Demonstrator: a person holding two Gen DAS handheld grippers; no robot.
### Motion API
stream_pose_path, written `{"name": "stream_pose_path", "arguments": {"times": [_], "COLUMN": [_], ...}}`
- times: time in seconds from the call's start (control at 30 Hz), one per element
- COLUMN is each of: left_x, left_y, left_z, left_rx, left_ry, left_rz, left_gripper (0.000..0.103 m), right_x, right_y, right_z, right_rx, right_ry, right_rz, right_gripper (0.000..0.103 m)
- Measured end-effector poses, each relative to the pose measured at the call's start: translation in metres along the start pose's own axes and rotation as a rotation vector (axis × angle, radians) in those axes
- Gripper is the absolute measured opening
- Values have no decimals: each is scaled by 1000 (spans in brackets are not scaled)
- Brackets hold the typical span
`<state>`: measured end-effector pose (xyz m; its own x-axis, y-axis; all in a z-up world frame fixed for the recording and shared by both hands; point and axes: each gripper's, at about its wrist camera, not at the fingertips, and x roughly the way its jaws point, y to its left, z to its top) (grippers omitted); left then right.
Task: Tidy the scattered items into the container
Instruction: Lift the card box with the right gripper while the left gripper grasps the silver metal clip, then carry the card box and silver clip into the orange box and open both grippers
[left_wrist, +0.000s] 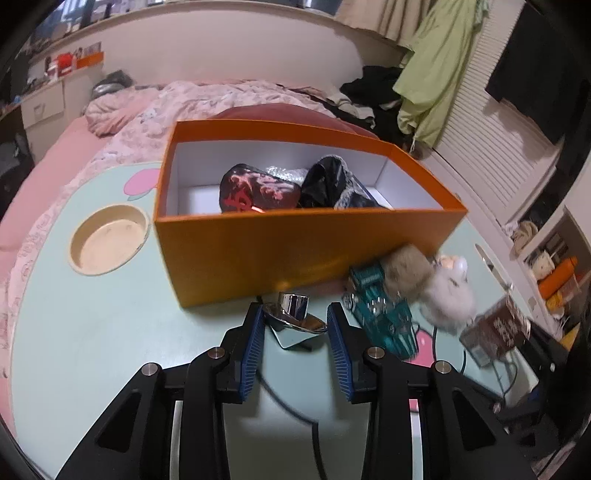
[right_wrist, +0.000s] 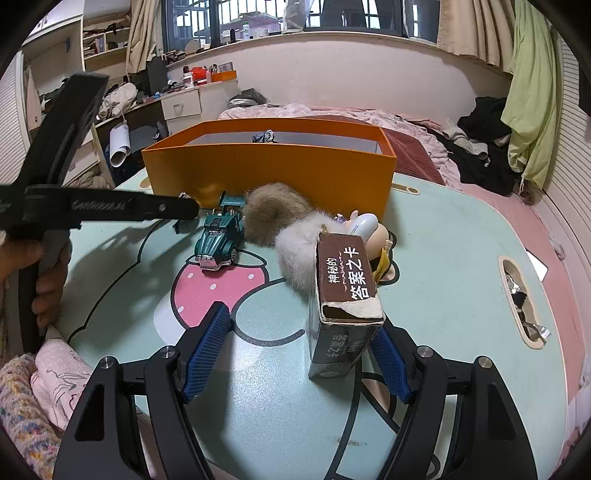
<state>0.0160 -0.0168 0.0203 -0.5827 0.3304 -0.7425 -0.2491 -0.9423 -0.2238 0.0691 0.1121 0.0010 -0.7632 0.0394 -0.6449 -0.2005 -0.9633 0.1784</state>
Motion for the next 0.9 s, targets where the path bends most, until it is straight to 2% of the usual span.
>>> {"name": "stream_pose_path", "arguments": {"times": [0.03,0.2,0.3,0.4,0.47,0.53,0.63,0.73,0.9], "left_x": [-3,-23,-27,-29,-32,-35,-36,-36,-36], "left_y": [0,-3,-5,-4,-4,-5,-6,-7,-9], "left_z": [-4,-20,-24,-26,-27,-26,-26,-28,-29], "left_rx": [6,22,44,36,32,37,37,38,35], "left_ry": [-1,-27,-32,-36,-41,-49,-54,-52,-53], "left_rz": [-1,-20,2,-13,-24,-27,-37,-38,-42], "left_gripper": [29,29,29,29,29,29,29,29,29], "right_x": [0,0,0,-1,-3,-5,-6,-8,-11], "right_y": [0,0,0,-1,-1,-1,0,-3,-24], "right_z": [0,0,0,0,-1,-1,0,0,0], "right_rx": [1,2,2,6,7,5,4,15,107], "right_ry": [0,-1,-2,-6,-15,-25,-30,-38,-47], "right_rz": [0,-1,-2,-5,-6,-5,-3,38,92], "right_gripper": [75,75,75,74,65,52,44,44,44]}}
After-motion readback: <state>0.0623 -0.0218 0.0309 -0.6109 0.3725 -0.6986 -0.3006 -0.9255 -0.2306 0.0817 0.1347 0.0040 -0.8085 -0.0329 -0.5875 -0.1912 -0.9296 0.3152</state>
